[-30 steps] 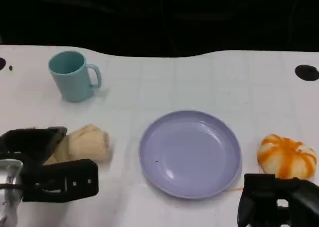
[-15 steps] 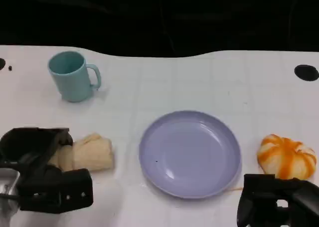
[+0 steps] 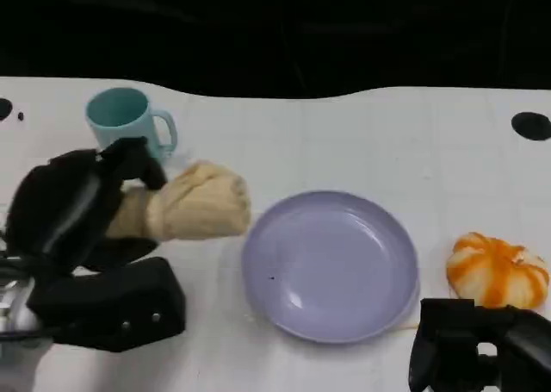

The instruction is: Grasp the towel on the left side of the plate with the left hand and place it into the plate.

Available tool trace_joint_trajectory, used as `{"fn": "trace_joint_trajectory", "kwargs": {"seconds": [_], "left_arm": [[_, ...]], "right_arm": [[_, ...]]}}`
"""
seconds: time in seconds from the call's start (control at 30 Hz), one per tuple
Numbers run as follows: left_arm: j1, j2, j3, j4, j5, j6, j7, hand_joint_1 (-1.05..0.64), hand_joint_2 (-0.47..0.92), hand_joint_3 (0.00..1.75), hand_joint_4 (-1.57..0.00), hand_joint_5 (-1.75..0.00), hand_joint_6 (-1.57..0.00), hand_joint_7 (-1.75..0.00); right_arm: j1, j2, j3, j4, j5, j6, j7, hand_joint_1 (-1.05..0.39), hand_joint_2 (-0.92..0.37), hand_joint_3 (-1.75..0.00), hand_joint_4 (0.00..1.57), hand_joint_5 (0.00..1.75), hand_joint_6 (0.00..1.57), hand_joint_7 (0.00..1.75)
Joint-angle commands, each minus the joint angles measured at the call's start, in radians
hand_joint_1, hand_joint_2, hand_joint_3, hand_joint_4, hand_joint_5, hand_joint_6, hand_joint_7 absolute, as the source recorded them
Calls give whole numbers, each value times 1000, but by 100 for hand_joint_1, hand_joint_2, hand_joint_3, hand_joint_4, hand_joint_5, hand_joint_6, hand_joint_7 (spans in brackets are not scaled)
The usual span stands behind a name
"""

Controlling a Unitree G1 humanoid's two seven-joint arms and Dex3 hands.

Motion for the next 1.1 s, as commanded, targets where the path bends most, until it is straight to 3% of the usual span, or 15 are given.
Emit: {"fn": "trace_joint_trajectory", "kwargs": {"seconds": [0.03,0.2,0.53,0.6,0.67,0.7,0.73,0.77,0.83,0.93,1.1], "left_arm": [[-19,-50,-16,-118,-8,22,-65,-21,41,125,-94,-175,-68,-175],[-69,-117,-65,-149,-2,49,-143,-18,37,132,-94,-175,-69,-175],[-158,-219,-192,-66,48,182,-283,-23,40,127,-93,-175,-72,-170],[-177,-231,-215,-48,51,237,-346,-24,53,104,-79,-175,-70,-131],[-189,-228,-229,-46,54,269,-393,-27,79,49,-55,-133,-67,-56],[-199,-215,-243,-48,65,281,-427,-27,86,36,-52,-123,-68,-39],[-208,-204,-257,-52,78,294,-457,-36,89,28,-33,-89,-50,-18],[-214,-196,-266,-55,88,304,-478,-42,91,24,-27,-69,-41,-10],[-219,-178,-278,-68,108,308,-510,-53,92,21,-18,-50,-29,-3],[-210,-148,-278,-103,121,301,-539,-75,92,20,-2,-46,-14,0],[-180,-114,-235,-180,82,296,-580,-83,92,21,0,-43,-12,-1]], "right_arm": [[3,-9,-8,4,6,-6,1,-9,-51,-122,73,173,65,147],[3,-8,-5,-1,6,1,-2,-10,-51,-122,73,173,65,147],[7,-10,-4,-10,7,1,-5,-8,-51,-123,72,174,65,148],[8,-10,-2,-10,5,-5,-4,-9,-51,-123,72,174,65,148],[7,-8,-2,-11,7,-3,-5,-9,-50,-123,72,174,66,148],[7,-8,-2,-11,7,-3,-5,-9,-50,-124,72,174,66,148],[6,-9,-1,-10,6,-4,-4,-9,-50,-124,72,174,66,148],[5,-10,-1,-10,5,-5,-3,-9,-50,-124,72,174,66,148],[5,-10,0,-7,3,-10,-2,-10,-49,-124,72,174,66,148],[4,-12,0,-9,2,-7,-2,-11,-49,-124,73,173,67,148],[4,-10,2,-11,3,-5,-5,-10,-49,-125,73,173,67,148]]}}
